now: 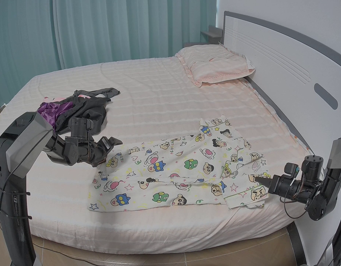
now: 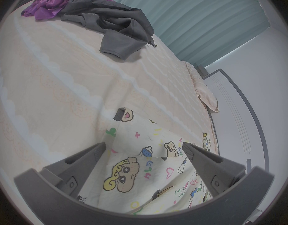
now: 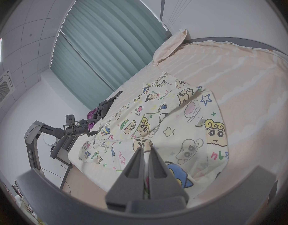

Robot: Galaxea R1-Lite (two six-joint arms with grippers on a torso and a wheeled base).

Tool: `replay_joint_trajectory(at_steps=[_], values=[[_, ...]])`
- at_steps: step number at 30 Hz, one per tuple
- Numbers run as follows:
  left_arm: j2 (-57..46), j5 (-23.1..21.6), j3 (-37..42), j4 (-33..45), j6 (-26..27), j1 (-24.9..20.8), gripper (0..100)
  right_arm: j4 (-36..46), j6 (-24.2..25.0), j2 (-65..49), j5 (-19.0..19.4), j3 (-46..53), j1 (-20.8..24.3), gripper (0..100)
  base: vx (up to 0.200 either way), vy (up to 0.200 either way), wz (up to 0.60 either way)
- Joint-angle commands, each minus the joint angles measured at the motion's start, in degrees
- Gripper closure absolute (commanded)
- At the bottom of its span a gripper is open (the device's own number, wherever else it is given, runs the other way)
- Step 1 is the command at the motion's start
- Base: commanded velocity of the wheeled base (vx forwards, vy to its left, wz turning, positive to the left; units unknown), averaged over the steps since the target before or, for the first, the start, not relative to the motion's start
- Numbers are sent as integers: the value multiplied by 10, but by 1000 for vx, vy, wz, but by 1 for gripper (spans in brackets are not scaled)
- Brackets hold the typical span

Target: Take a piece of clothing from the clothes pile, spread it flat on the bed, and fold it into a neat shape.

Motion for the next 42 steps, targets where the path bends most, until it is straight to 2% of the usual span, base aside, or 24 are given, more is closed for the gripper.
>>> replay_joint_trajectory(at_steps=[1,22,23,37,42], values=[[-13,0,6,1,-2,4,0,-1,0,1,0,0,0,100,0,0,0],[24,13,-44,-4,0,2,0,-2,-1,2,0,3,3,100,0,0,0],[25,19,-49,-3,-1,2,100,-3,-1,2,0,4,3,100,0,0,0],[24,27,-67,-4,-3,8,100,-18,-1,13,0,5,2,100,0,0,0],[27,41,-108,1,-37,8,100,-19,-1,13,0,8,3,100,0,0,0]])
